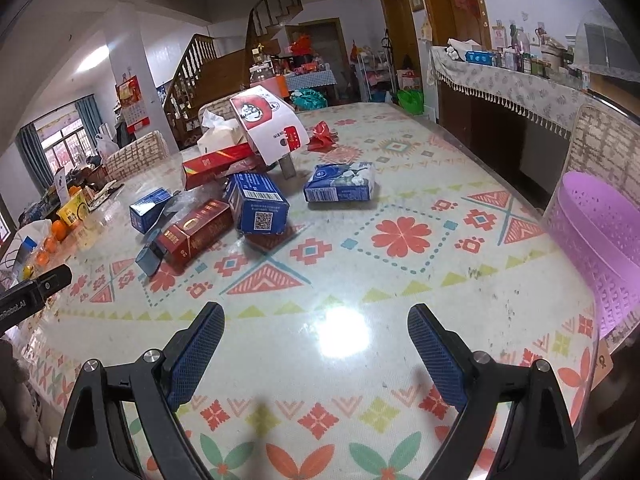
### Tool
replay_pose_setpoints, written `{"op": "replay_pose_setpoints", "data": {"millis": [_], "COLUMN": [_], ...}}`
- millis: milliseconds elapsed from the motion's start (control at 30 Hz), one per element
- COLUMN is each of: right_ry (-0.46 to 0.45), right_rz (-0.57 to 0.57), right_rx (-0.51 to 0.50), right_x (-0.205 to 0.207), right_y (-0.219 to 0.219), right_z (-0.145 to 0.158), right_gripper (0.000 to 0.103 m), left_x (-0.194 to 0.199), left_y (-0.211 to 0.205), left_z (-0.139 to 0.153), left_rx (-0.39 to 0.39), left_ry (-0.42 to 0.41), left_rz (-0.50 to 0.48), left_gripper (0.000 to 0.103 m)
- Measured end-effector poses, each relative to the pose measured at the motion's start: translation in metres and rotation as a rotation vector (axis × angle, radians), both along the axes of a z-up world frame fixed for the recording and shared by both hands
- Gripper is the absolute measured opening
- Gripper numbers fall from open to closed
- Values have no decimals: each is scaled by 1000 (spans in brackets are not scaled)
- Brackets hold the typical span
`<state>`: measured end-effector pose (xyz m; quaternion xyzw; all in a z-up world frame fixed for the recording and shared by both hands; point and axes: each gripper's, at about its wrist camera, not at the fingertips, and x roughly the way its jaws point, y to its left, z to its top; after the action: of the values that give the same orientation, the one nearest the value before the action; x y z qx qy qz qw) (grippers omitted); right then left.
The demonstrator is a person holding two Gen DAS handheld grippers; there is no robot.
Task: Collect trash
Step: 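Move both tools toward the cluttered table, approaching the blue tissue pack and blue cable, then grasp the blue cable with the left tool while the right tool grasps the tissue pack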
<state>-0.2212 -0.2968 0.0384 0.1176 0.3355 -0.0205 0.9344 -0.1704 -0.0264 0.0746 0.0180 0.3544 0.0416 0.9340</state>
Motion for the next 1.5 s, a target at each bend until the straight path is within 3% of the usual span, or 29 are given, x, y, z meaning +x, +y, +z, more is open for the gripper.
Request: {"op": "replay_pose_setpoints", "data": {"millis": [467, 600, 867, 1100, 1167, 1233, 1333, 1500], "right_ry": [23, 30, 34, 44, 46, 48, 52, 65], "right_rz": [-16, -18, -25, -37, -35, -31, -22, 20], "right_rx": [6, 14, 9, 25, 20, 16, 12, 34], "right_x": [8, 10, 11, 13, 14, 15, 17, 28], "right_y": [-3, -5, -8, -12, -11, -10, -8, -12], "right_z": [-9, -11, -11, -12, -13, -13, -11, -4], "right_gripper": [96, 96, 96, 96, 96, 96, 96, 96], "left_x": [24, 40, 80, 116, 125, 128, 126, 105], "left_y": [18, 11, -15, -31, -32, -31, -23, -11], "left_z": [-13, -14, -29, -49, -55, -58, -57, -44], "left_rx": [-37, -7, -39, -81, -85, -85, -149, -187], "left_ry": [51, 59, 104, 190, 214, 214, 227, 206], "left_rz": [3, -46, -195, -260, -259, -245, -251, -241], "left_gripper": [103, 103, 102, 71, 54, 17, 14, 14]}}
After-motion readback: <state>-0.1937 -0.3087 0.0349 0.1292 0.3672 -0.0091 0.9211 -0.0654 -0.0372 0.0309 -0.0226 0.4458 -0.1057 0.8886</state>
